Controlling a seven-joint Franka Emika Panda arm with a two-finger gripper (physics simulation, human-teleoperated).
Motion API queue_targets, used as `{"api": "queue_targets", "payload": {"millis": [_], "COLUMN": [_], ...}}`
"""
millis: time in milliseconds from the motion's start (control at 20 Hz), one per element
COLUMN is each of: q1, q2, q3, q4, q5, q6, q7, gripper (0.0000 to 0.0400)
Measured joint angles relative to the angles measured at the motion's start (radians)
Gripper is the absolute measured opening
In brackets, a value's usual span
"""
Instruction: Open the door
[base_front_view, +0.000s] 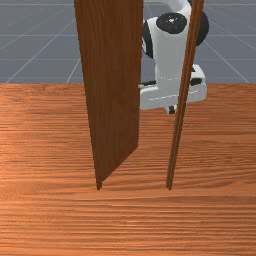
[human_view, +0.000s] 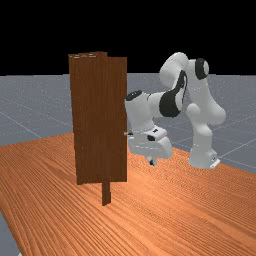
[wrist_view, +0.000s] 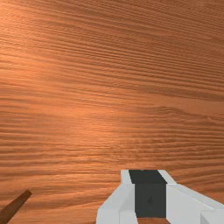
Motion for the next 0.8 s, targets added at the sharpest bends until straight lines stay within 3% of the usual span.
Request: {"api": "queue_targets", "payload": {"millis": [150, 200, 400, 550, 600, 650, 800], "q1": [-0.011, -0.037, -0.012, 0.074, 0.147, 0.207, 0.375], "q2": [-0.017, -0.021, -0.003, 0.031, 0.086, 0.137, 0.313], "q3": [-0.004, 0.009, 0.023, 0.015, -0.003, -0.01, -0.004], "q4": [-0.022, -0.035, -0.016, 0.034, 0.134, 0.221, 0.514], "q5": [0.014, 0.075, 0.084, 0.044, -0.048, -0.077, -0.1], "q6": [0.004, 0.019, 0.032, 0.047, -0.034, -0.075, -0.159], "q7": [-0.004, -0.03, 0.012, 0.196, 0.252, 0.314, 0.438], "gripper": [0.0, 0.0, 0.0, 0.0, 0.0, 0.0, 0.0]}}
